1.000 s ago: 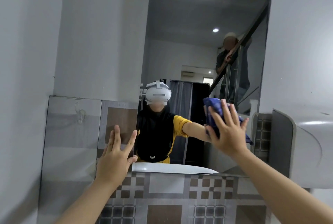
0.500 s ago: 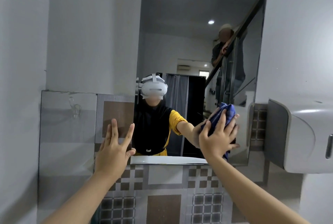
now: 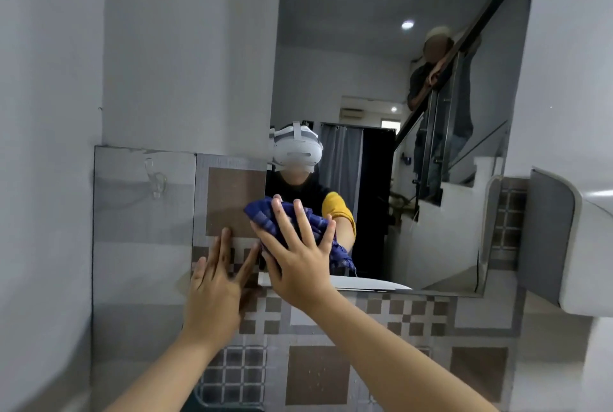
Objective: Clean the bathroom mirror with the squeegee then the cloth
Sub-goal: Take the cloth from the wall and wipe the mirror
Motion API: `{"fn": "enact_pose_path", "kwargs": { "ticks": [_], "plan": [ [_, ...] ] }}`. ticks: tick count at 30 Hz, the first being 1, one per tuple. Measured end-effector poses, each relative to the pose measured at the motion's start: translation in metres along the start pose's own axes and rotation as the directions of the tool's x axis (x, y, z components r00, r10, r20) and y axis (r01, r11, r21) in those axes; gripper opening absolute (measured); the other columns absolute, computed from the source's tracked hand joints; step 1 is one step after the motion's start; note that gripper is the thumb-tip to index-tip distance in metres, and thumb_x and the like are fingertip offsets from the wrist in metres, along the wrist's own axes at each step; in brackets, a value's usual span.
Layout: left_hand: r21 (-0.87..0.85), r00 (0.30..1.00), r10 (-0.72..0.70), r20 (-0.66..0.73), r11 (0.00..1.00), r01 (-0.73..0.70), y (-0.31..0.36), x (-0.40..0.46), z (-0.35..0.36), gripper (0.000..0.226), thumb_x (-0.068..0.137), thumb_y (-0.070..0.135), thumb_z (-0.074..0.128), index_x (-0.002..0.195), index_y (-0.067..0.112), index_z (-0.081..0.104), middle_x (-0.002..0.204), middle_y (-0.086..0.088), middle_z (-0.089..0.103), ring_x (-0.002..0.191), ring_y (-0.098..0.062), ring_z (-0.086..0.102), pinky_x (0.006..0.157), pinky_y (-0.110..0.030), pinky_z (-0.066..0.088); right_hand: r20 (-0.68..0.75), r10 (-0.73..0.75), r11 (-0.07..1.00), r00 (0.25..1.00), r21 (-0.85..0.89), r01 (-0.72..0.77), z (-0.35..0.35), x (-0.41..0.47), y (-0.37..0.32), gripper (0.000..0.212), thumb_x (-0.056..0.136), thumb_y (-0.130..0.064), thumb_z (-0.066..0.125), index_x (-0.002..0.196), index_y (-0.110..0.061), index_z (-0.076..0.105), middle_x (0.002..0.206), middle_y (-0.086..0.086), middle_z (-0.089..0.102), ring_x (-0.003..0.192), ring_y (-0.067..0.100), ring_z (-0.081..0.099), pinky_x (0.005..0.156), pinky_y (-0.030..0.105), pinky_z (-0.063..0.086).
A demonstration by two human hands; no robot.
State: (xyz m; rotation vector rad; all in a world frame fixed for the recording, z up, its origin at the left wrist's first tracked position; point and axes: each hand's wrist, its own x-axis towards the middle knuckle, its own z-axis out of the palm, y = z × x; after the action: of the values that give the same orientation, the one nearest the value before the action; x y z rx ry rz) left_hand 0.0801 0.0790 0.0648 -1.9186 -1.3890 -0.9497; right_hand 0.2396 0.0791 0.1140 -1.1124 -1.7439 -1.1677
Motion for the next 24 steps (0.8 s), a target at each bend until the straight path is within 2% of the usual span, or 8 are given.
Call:
{"fn": "enact_pose_path", "kwargs": {
  "ticks": [4, 7, 11, 14, 16, 19, 22, 24],
  "plan": [
    [0.012, 1.000, 0.000, -0.011, 1.000, 0.000, 0.001, 0.000, -0.003, 0.066, 0.084, 0.052, 0.031, 0.145, 0.032, 0.014, 0.152, -0.021, 0.009, 0.137, -0.037, 0.020, 0.106, -0.048, 0.023, -0.023, -0.078, 0.994, 0.997, -0.077, 0.076, -0.007, -0.026, 0.040, 0.044, 0.092, -0.038, 0.052, 0.135, -0.041, 0.051, 0.155, -0.001, 0.035, 0.143, 0.030, 0.030, 0.105, 0.072, 0.018],
    [0.018, 1.000, -0.005, -0.014, 1.000, 0.006, 0.002, 0.001, -0.002, 0.063, 0.086, 0.054, 0.030, 0.144, 0.032, 0.016, 0.152, -0.021, 0.008, 0.136, -0.037, 0.022, 0.105, -0.049, 0.023, -0.023, -0.042, 0.992, 0.999, -0.123, 0.038, -0.018, -0.048, 0.082, 0.045, 0.092, -0.040, 0.052, 0.137, -0.041, 0.050, 0.153, 0.002, 0.036, 0.143, 0.031, 0.030, 0.107, 0.071, 0.015],
    [0.027, 1.000, -0.002, -0.015, 1.000, 0.002, 0.003, 0.002, 0.000, 0.064, 0.086, 0.054, 0.031, 0.144, 0.031, 0.017, 0.152, -0.022, 0.006, 0.136, -0.040, 0.022, 0.106, -0.052, 0.022, 0.007, 0.113, 0.985, 0.994, -0.132, -0.111, -0.037, -0.075, 0.148, 0.050, 0.089, -0.042, 0.054, 0.138, -0.035, 0.045, 0.155, 0.006, 0.029, 0.144, 0.033, 0.026, 0.104, 0.072, 0.017],
    [0.033, 1.000, 0.008, -0.016, 0.999, -0.007, 0.003, 0.002, 0.001, 0.063, 0.085, 0.054, 0.028, 0.143, 0.029, 0.023, 0.151, -0.023, 0.006, 0.134, -0.041, 0.025, 0.104, -0.054, 0.021, 0.004, 0.316, 0.948, 0.949, -0.055, -0.315, -0.052, -0.097, 0.186, 0.056, 0.089, -0.045, 0.050, 0.142, -0.026, 0.042, 0.157, 0.010, 0.025, 0.144, 0.037, 0.022, 0.105, 0.059, 0.029],
    [0.039, 1.000, 0.007, -0.005, 0.999, -0.007, 0.002, 0.003, 0.001, 0.063, 0.085, 0.055, 0.026, 0.143, 0.029, 0.024, 0.151, -0.023, 0.005, 0.135, -0.040, 0.023, 0.104, -0.053, 0.020, 0.048, 0.507, 0.859, 0.860, 0.045, -0.509, -0.059, -0.110, 0.201, 0.064, 0.089, -0.048, 0.047, 0.148, -0.029, 0.032, 0.161, 0.008, 0.014, 0.146, 0.036, 0.017, 0.103, 0.056, 0.035],
    [0.027, 1.000, -0.002, 0.003, 1.000, 0.002, 0.003, 0.004, 0.001, 0.063, 0.086, 0.055, 0.025, 0.143, 0.029, 0.024, 0.152, -0.022, 0.003, 0.136, -0.039, 0.020, 0.105, -0.054, 0.020, 0.117, 0.760, 0.622, 0.640, 0.156, -0.767, -0.059, -0.122, 0.200, 0.070, 0.087, -0.059, 0.039, 0.147, -0.053, 0.003, 0.163, -0.002, 0.000, 0.144, 0.035, 0.022, 0.102, 0.057, 0.042],
    [0.032, 1.000, 0.001, 0.011, 0.999, -0.002, 0.004, 0.004, -0.002, 0.062, 0.086, 0.054, 0.025, 0.143, 0.029, 0.024, 0.151, -0.023, 0.004, 0.136, -0.041, 0.022, 0.105, -0.053, 0.019, 0.097, 0.890, 0.408, 0.445, 0.265, -0.874, -0.049, -0.118, 0.174, 0.069, 0.087, -0.058, 0.037, 0.148, -0.050, 0.005, 0.162, 0.005, 0.009, 0.141, 0.038, 0.024, 0.108, 0.056, 0.036],
    [0.041, 1.000, 0.006, 0.021, 0.999, -0.007, 0.004, 0.004, -0.006, 0.062, 0.087, 0.052, 0.025, 0.143, 0.028, 0.023, 0.150, -0.025, 0.007, 0.135, -0.042, 0.024, 0.104, -0.052, 0.018, 0.078, 0.910, 0.377, 0.408, 0.258, -0.890, -0.040, -0.109, 0.146, 0.069, 0.088, -0.054, 0.038, 0.150, -0.042, 0.011, 0.162, 0.004, 0.008, 0.144, 0.037, 0.015, 0.110, 0.064, 0.025]
  ]
}}
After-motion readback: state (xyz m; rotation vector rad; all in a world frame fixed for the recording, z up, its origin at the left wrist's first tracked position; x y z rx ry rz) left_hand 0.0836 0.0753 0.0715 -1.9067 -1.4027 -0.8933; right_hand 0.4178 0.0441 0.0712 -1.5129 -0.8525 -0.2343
